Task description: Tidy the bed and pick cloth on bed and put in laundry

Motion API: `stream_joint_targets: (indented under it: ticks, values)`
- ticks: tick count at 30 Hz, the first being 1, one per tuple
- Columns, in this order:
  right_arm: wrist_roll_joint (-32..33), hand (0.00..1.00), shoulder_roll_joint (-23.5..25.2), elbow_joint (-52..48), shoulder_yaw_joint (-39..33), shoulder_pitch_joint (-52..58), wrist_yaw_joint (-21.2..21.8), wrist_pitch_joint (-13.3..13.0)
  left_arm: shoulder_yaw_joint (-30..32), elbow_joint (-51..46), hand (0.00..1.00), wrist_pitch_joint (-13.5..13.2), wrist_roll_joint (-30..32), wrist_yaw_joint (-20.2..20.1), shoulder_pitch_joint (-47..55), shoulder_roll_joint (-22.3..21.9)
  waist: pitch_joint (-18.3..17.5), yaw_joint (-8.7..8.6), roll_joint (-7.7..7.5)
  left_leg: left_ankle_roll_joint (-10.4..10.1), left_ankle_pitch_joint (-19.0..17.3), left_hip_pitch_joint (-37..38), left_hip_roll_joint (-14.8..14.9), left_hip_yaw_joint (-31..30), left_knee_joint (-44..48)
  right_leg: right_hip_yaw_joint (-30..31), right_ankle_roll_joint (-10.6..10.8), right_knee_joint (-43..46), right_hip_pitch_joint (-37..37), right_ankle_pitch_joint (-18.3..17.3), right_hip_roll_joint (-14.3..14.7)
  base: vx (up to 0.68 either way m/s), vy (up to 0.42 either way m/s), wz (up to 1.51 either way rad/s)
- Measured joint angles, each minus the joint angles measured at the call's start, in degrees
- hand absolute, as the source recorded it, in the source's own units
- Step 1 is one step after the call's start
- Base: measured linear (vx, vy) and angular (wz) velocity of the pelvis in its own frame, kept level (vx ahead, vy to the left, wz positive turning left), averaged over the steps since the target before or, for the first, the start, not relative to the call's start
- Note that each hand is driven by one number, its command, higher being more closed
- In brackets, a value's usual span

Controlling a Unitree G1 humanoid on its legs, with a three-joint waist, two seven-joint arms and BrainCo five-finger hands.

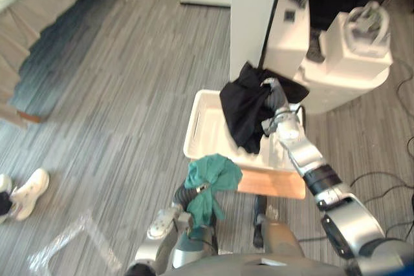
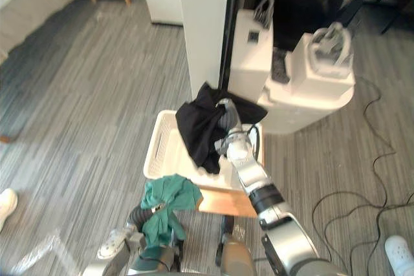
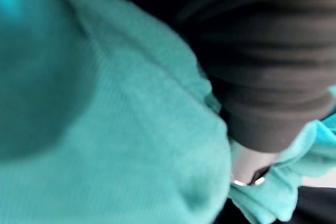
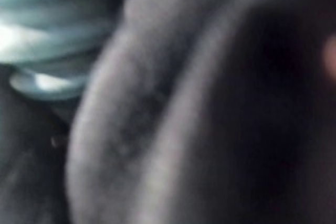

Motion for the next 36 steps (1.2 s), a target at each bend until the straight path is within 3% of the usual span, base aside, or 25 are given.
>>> stream_joint_targets:
  ticks: [5, 11, 13, 17, 25, 33, 36]
  values:
    - [-0.18, 0.0, -1.66, 5.34, -0.35, -0.97, -1.85, -1.05, 0.2, -1.87, 1.0, -2.25, -0.28, 2.35, -2.41, -0.32, 2.17, -0.06, 1.38, 0.16, 0.52, -0.43, -0.35, 0.51, 0.13, 1.39, 0.03, 0.19, -0.5, 0.14, -0.24, 0.07, 0.038, 0.03]
    - [0.13, 0.0, -1.84, 7.79, -0.35, -0.97, -4.61, -3.96, 2.63, -6.99, 1.0, -2.93, -2.14, 3.98, -3.59, -0.27, 2.36, -0.1, 1.44, 0.02, 0.04, -0.24, -0.48, 1.05, 0.83, 2.2, -0.03, 0.03, -0.34, 0.23, -0.36, 0.04, 0.025, -0.01]
    - [0.16, 0.0, -1.83, 7.77, -0.38, 0.18, -5.79, -5.58, 4.99, -11.0, 1.0, -2.95, -2.01, 5.1, -3.41, -0.09, 2.33, -0.03, 1.4, 0.48, -0.61, 0.16, -0.45, 1.46, 1.04, 3.42, -0.05, -1.09, 0.9, 0.28, -0.18, -0.01, 0.005, -0.06]
    - [0.15, 0.0, -1.73, 6.14, -0.38, 6.77, -6.8, -6.35, 8.26, -20.47, 1.0, -3.18, -0.53, 7.21, -2.07, 0.38, 1.89, 0.38, 1.17, 0.58, -2.49, 2.24, 0.14, 2.0, 1.81, 4.41, -0.02, -3.03, 4.26, 0.27, 0.48, 0.01, 0.0, -0.05]
    - [-1.29, 0.0, -1.57, 1.27, 1.06, 26.63, -8.56, -7.06, 11.98, -37.23, 1.0, -2.99, 0.56, 5.8, 1.67, 0.86, -8.15, 0.2, -0.11, -0.43, -3.69, 5.46, 1.71, 3.14, 1.43, 4.86, -0.02, -6.24, 8.51, 0.23, 2.07, 0.11, -0.003, -0.02]
    - [-3.31, 0.0, -0.48, -4.13, 2.0, 36.27, -6.92, -5.26, 14.75, -45.6, 1.0, -2.28, 0.86, 3.14, 1.5, 0.8, -11.62, -0.37, -0.87, -0.89, -4.65, 8.04, 2.19, 5.67, 1.68, 6.61, -0.18, -6.64, 10.4, 0.07, 2.62, -0.02, -0.015, -0.12]
    - [-3.28, 0.0, 0.16, -5.2, 1.77, 40.87, -4.97, -3.55, 15.49, -47.25, 1.0, -2.35, 5.61, 3.28, 0.97, 0.86, -14.2, -1.08, -0.84, -0.88, -4.74, 8.67, 2.33, 6.83, 1.52, 7.17, -0.22, -6.66, 10.56, -0.3, 2.81, -0.05, -0.031, -0.14]
